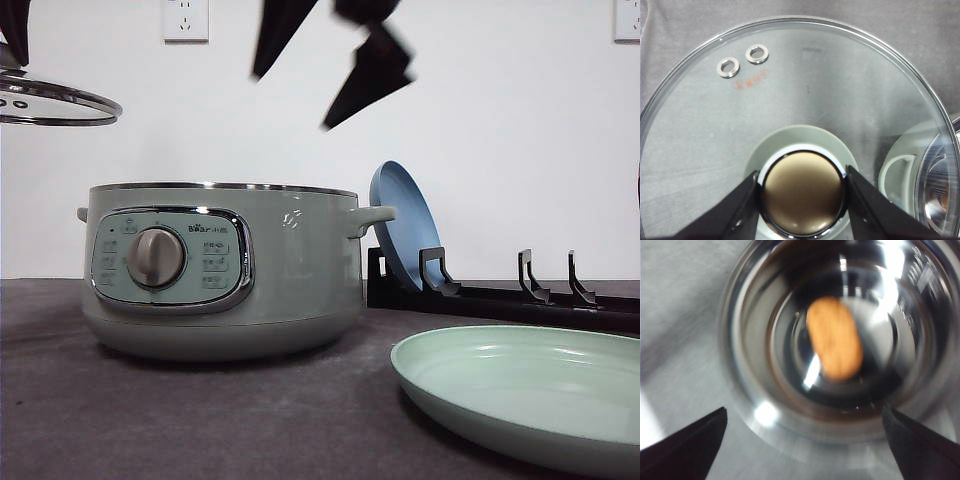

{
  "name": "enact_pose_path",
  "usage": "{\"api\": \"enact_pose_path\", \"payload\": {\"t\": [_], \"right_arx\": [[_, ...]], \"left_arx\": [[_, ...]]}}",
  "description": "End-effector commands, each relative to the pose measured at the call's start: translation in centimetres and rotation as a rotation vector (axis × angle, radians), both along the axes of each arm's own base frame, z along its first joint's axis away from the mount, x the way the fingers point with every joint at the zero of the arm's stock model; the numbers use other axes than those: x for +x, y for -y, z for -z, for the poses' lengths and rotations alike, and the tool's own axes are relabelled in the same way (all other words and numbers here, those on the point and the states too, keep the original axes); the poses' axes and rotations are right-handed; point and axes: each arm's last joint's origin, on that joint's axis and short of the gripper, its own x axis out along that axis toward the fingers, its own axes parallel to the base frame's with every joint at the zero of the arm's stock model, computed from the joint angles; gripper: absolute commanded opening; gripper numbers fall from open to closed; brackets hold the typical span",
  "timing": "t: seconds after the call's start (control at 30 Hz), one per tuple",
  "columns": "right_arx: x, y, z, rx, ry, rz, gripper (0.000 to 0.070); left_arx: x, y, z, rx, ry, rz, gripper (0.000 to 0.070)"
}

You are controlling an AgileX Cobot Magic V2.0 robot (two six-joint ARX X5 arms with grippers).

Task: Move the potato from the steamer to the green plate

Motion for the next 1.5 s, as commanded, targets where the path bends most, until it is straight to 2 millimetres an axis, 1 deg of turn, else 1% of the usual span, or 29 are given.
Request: {"api": "enact_pose_path", "payload": {"t": [0.0,0.13,0.3,0.4,0.57,0.83,1.0,1.2,1.23,1.27,1.33,1.37,1.43,1.47], "right_arx": [[1.1,-1.9,0.3,0.0,0.037,-0.054,0.0613],[2.9,-4.3,1.7,-0.007,0.062,-0.093,0.0613],[4.2,-6.1,4.0,-0.056,0.132,-0.149,0.0613],[4.7,-6.6,5.5,-0.095,0.144,-0.176,0.0613],[5.5,-7.0,7.2,-0.155,0.179,-0.184,0.0614],[6.2,-7.6,8.9,-0.158,0.179,-0.189,0.0614],[6.4,-8.1,10.5,-0.176,0.146,-0.199,0.0614],[6.4,-8.6,11.9,-0.194,0.115,-0.205,0.0608],[6.4,-8.6,12.1,-0.196,0.112,-0.206,0.0598],[6.4,-8.7,12.1,-0.198,0.108,-0.206,0.0539],[6.3,-8.7,12.3,-0.204,0.099,-0.208,0.04],[6.3,-8.7,12.4,-0.206,0.096,-0.208,0.0344],[6.2,-8.8,12.4,-0.205,0.088,-0.2,0.0247],[6.2,-8.8,12.4,-0.203,0.086,-0.195,0.0213]], "left_arx": [[-0.7,0.1,-1.9,-0.004,0.091,-0.008,0.0],[-0.8,0.1,-1.9,-0.004,0.09,-0.008,0.0],[-0.8,0.1,-1.9,-0.003,0.088,-0.008,0.0],[-0.8,0.1,-1.9,-0.004,0.088,-0.008,0.0],[-0.8,0.1,-1.8,-0.006,0.084,-0.01,0.0],[-0.7,0.1,-1.8,-0.006,0.082,-0.01,0.0],[-0.7,0.1,-1.8,-0.006,0.082,-0.01,0.0],[-0.7,0.1,-1.8,-0.006,0.083,-0.01,0.0],[-0.7,0.1,-1.8,-0.006,0.082,-0.01,0.0],[-0.7,0.1,-1.8,-0.006,0.082,-0.01,0.0],[-0.7,0.1,-1.8,-0.006,0.082,-0.01,0.0],[-0.7,0.1,-1.8,-0.006,0.082,-0.01,0.0],[-0.7,0.1,-1.8,-0.006,0.082,-0.01,0.0],[-0.7,0.1,-1.8,-0.006,0.082,-0.01,0.0]]}}
